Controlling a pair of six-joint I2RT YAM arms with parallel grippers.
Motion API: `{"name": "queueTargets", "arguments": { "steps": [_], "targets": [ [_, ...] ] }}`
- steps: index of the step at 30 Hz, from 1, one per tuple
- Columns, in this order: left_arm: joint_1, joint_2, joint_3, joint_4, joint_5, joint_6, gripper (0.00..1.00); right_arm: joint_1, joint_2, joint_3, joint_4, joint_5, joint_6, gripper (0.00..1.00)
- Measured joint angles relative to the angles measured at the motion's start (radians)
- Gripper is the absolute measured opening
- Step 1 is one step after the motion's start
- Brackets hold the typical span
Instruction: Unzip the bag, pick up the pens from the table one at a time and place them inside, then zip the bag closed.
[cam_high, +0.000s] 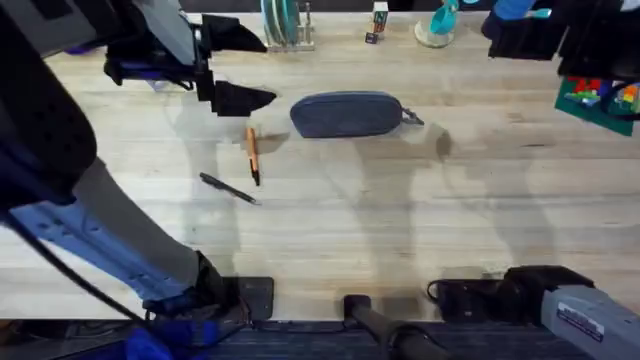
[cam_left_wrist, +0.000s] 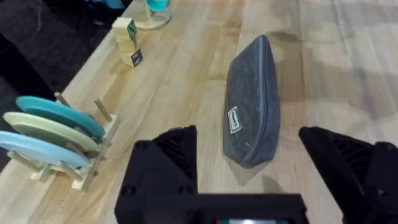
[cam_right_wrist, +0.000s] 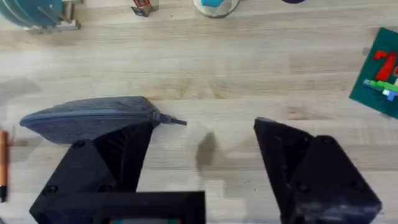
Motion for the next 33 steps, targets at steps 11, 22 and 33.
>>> {"name": "queueTargets", "arguments": {
  "steps": [11, 22, 33],
  "targets": [
    [-0.066, 0.167, 0.003, 0.001, 0.002, 0.036, 0.993, 0.000, 0.000, 0.000, 0.000, 0.007, 0.001, 0.998],
    [-0.141, 0.191, 0.003, 0.001, -0.002, 0.039, 0.954, 0.000, 0.000, 0.000, 0.000, 0.009, 0.003, 0.998],
    [-0.190, 0.191, 0.003, 0.021, -0.032, 0.039, 0.726, 0.000, 0.000, 0.000, 0.000, 0.011, 0.003, 0.996]
  ]
}}
